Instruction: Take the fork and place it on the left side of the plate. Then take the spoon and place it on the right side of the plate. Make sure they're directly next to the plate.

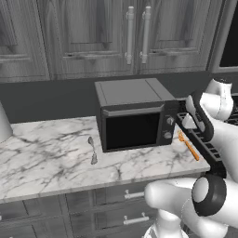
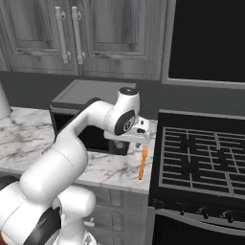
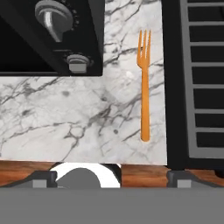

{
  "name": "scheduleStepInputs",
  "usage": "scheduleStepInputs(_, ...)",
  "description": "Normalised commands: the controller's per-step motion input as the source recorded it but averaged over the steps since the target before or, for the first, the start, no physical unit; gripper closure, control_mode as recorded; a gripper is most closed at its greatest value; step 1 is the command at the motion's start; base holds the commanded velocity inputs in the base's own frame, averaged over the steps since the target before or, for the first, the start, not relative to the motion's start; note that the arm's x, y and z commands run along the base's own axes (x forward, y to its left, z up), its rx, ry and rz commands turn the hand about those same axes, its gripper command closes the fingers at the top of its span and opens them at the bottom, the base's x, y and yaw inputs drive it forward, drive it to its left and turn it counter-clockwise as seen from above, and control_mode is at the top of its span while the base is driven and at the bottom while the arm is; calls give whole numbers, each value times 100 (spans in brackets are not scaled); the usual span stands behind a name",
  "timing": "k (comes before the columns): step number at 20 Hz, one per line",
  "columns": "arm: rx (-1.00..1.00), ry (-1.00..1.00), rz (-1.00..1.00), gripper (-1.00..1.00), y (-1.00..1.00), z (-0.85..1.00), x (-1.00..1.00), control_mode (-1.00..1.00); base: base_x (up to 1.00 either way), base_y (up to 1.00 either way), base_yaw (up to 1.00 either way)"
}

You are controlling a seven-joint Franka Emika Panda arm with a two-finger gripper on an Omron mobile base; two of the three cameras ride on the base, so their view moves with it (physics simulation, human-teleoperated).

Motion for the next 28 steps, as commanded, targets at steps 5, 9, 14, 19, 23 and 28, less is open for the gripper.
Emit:
scheduleStepInputs(5,0,0,0,-100,-23,-51,0,-100,0,0,0)
scheduleStepInputs(9,0,0,0,-100,-20,-47,3,-100,0,0,0)
scheduleStepInputs(14,0,0,0,-100,-9,-36,17,-100,0,0,0)
scheduleStepInputs(19,0,0,0,-100,0,-31,27,-100,0,0,0)
scheduleStepInputs(23,0,0,0,-100,0,-29,30,-100,0,0,0)
scheduleStepInputs(28,0,0,0,-100,-6,-28,25,-100,0,0,0)
